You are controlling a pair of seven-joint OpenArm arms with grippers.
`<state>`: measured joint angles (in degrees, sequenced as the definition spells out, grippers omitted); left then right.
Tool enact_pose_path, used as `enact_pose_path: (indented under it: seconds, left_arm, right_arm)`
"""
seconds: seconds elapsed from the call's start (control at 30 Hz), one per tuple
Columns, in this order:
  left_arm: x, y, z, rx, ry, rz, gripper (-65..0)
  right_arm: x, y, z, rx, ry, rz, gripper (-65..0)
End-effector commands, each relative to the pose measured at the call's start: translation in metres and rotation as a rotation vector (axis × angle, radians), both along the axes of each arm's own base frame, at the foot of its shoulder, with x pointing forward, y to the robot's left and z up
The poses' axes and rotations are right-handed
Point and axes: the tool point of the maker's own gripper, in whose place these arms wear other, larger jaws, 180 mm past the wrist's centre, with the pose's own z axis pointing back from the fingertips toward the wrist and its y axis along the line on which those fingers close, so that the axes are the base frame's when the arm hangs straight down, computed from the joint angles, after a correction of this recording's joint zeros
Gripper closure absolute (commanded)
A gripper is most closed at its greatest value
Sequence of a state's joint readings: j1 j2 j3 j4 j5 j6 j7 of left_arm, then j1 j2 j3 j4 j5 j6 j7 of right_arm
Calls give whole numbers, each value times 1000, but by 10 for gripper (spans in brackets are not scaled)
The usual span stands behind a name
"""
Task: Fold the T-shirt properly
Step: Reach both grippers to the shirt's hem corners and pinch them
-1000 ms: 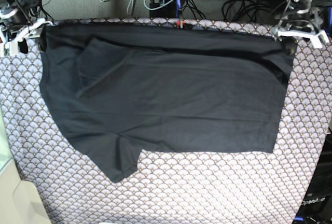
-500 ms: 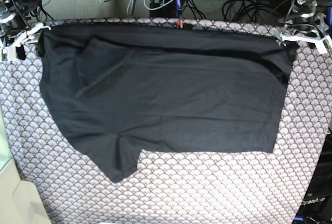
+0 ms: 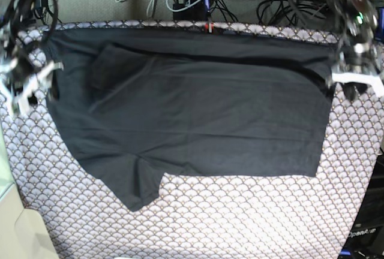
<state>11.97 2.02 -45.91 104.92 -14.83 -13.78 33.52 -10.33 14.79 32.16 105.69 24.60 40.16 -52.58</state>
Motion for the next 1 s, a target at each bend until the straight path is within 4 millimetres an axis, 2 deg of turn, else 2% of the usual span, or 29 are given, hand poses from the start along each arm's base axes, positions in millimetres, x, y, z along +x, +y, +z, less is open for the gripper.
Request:
enact_pose_path:
  seconds: [0.0, 0.1, 0.17, 0.23, 0.33, 0.4, 0.57, 0.67, 0.73, 0.8, 0.87, 0.97]
  left_arm:
    - [15, 1, 18, 35, -39, -23, -218]
    - [46, -2, 28, 41, -46, -53, -218]
    - [65, 1, 28, 42, -41, -63, -218]
    - [84, 2, 22, 32, -27, -77, -218]
    - [103, 5, 7, 14, 8, -87, -218]
    - [113, 4, 0, -4, 23, -94, -218]
    - [142, 10, -10, -17, 5, -82, -227]
    - [158, 7, -16, 10, 12, -92, -307]
    - [168, 1, -19, 44, 24, -118, -383]
    - [174, -7, -17, 78, 21, -144, -427]
    - [177, -16, -17, 95, 18, -170, -427]
    - [178, -18, -16, 93, 16, -176, -427]
  right_arm:
    - [13, -1, 15, -15, -41, 15, -380]
    - [45, -7, 22, -52, -30, 28, -380]
    - [66, -12, 16, -70, -2, 17, -380]
    - [84, -19, 5, -79, 41, -1, -380]
    - [107, -26, -3, -86, 72, -21, -380]
    - [121, -22, -5, -74, 61, -13, -380]
    - [153, -8, -25, -28, 75, 27, -380]
    - [168, -3, -42, 29, 90, 23, -380]
    - [181, 1, -47, 69, 79, 18, -380]
    - [191, 4, -52, 98, 77, 15, -379]
    - [199, 3, -52, 122, 58, 12, -379]
    - [202, 0, -57, 174, 26, -6, -381]
